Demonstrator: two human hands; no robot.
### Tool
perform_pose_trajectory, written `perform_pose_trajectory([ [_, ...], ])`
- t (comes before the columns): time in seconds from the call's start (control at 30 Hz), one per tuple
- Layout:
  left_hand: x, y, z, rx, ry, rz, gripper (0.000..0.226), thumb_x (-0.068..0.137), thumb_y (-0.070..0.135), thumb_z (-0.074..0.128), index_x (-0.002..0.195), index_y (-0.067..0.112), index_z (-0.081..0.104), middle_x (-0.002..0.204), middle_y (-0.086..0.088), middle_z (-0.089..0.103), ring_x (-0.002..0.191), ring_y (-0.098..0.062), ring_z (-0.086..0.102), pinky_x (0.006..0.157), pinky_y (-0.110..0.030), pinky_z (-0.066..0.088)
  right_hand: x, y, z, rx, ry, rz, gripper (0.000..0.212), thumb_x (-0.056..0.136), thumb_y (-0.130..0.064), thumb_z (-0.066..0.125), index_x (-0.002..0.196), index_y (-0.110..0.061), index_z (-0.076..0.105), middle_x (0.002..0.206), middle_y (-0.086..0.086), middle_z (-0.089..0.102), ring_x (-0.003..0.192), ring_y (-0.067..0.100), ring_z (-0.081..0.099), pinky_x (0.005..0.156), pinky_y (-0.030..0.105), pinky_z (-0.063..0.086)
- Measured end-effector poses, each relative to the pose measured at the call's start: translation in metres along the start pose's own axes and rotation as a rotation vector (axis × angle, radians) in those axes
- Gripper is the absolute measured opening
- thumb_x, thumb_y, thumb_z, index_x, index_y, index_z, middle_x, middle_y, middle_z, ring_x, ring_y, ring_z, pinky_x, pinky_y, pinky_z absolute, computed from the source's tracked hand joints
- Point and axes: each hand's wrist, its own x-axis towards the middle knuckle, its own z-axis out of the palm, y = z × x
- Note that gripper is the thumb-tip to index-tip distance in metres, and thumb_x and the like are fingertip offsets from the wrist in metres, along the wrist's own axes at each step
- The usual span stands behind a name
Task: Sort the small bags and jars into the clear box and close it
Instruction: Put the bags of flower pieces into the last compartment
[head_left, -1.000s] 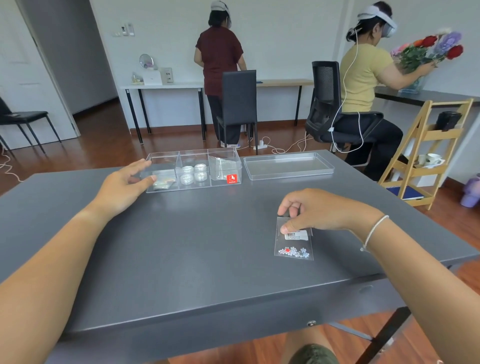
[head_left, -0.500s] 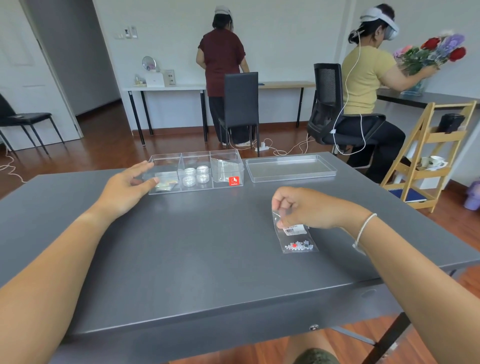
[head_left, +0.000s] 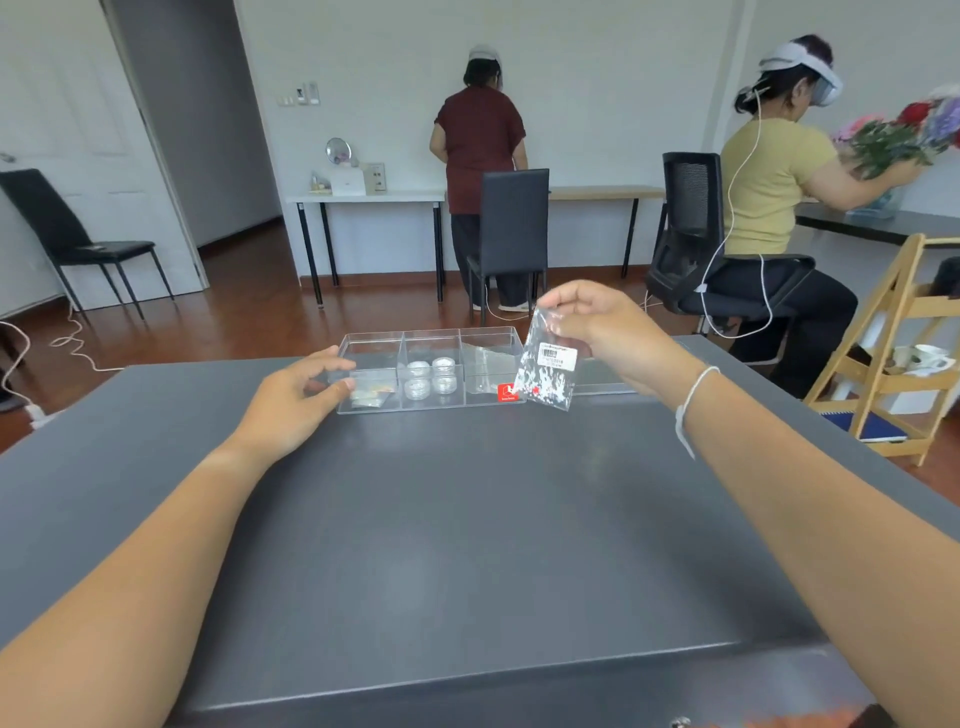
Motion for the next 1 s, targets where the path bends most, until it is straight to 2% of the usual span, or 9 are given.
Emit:
perform_pose_trajectory([
  [0.1, 0.001, -0.001, -0.001, -0.02, 0.01, 0.001, 0.013, 0.084, 0.023, 0.062, 0.096, 0.028, 0.064, 0.139, 0.009, 0.046, 0.087, -0.013, 0.056, 0.085, -0.02, 0.032, 0.021, -0.003, 0.005, 0.081, 0.053, -0.013, 0.02, 0.085, -0.002, 0.053, 0.084, -0.021, 0.058, 0.086, 0.003, 0.061, 0.068, 0.012, 0.057, 0.057, 0.018, 0.048],
  [0.27, 0.002, -0.001, -0.001, -0.018, 0.012, 0.003, 0.009, 0.084, 0.024, 0.063, 0.091, 0.028, 0.065, 0.138, 0.011, 0.047, 0.079, -0.007, 0.057, 0.073, -0.01, 0.035, 0.051, -0.004, 0.021, 0.078, 0.132, -0.032, 0.017, 0.086, -0.001, 0.053, 0.096, -0.013, 0.057, 0.077, -0.002, 0.059, 0.063, 0.01, 0.056, 0.046, 0.014, 0.045],
  [0.37, 0.002, -0.002, -0.002, -0.029, 0.011, 0.005, 0.008, 0.083, 0.024, 0.063, 0.09, 0.028, 0.065, 0.136, 0.013, 0.047, 0.076, -0.001, 0.057, 0.075, -0.012, 0.036, 0.061, -0.002, 0.031, 0.075, 0.139, -0.049, 0.017, 0.085, -0.001, 0.053, 0.096, -0.013, 0.058, 0.079, -0.001, 0.059, 0.064, 0.01, 0.056, 0.044, 0.011, 0.044],
  [0.67, 0.003, -0.003, -0.002, -0.028, 0.012, -0.003, 0.009, 0.082, 0.026, 0.064, 0.082, 0.035, 0.064, 0.126, 0.022, 0.047, 0.08, -0.013, 0.058, 0.069, 0.0, 0.033, 0.072, 0.02, 0.046, -0.07, 0.103, -0.038, 0.018, 0.085, -0.001, 0.051, 0.094, -0.014, 0.061, 0.095, 0.006, 0.064, 0.078, 0.012, 0.059, 0.067, 0.014, 0.048],
  [0.73, 0.003, -0.004, -0.001, -0.027, 0.014, -0.003, 0.009, 0.082, 0.027, 0.064, 0.081, 0.036, 0.063, 0.126, 0.022, 0.047, 0.086, -0.018, 0.06, 0.072, -0.004, 0.033, 0.072, 0.025, 0.048, -0.119, 0.082, -0.035, 0.019, 0.086, -0.003, 0.051, 0.092, -0.016, 0.062, 0.099, 0.008, 0.066, 0.081, 0.016, 0.061, 0.078, 0.024, 0.05],
  [0.8, 0.004, -0.004, -0.001, -0.029, 0.018, -0.004, 0.009, 0.082, 0.027, 0.064, 0.081, 0.036, 0.063, 0.126, 0.023, 0.047, 0.09, -0.023, 0.06, 0.073, -0.007, 0.034, 0.072, 0.029, 0.05, -0.136, 0.086, -0.028, 0.02, 0.087, -0.004, 0.049, 0.093, -0.016, 0.063, 0.101, 0.007, 0.067, 0.086, 0.027, 0.062, 0.079, 0.034, 0.051],
  [0.87, 0.004, -0.005, -0.001, -0.028, 0.022, -0.001, 0.01, 0.082, 0.026, 0.064, 0.081, 0.036, 0.063, 0.125, 0.023, 0.047, 0.091, -0.025, 0.06, 0.072, -0.007, 0.034, 0.07, 0.035, 0.053, -0.146, 0.077, -0.046, 0.021, 0.088, -0.005, 0.048, 0.093, -0.017, 0.064, 0.107, 0.006, 0.067, 0.086, 0.024, 0.06, 0.071, 0.028, 0.049],
  [0.93, 0.005, -0.005, 0.0, -0.028, 0.024, -0.001, 0.01, 0.082, 0.026, 0.064, 0.081, 0.036, 0.063, 0.126, 0.023, 0.047, 0.092, -0.025, 0.061, 0.071, -0.006, 0.034, 0.069, 0.042, 0.057, -0.205, 0.047, -0.074, 0.022, 0.089, -0.006, 0.048, 0.097, -0.017, 0.066, 0.115, 0.005, 0.064, 0.099, 0.017, 0.058, 0.08, 0.02, 0.043],
  [1.0, 0.005, -0.005, 0.0, -0.03, 0.024, 0.0, 0.008, 0.082, 0.026, 0.064, 0.082, 0.034, 0.064, 0.128, 0.021, 0.048, 0.091, -0.025, 0.061, 0.073, -0.007, 0.034, 0.068, 0.047, 0.059, -0.272, 0.049, -0.088, 0.026, 0.089, -0.005, 0.048, 0.101, -0.017, 0.068, 0.117, 0.004, 0.059, 0.103, 0.015, 0.053, 0.088, 0.022, 0.038],
])
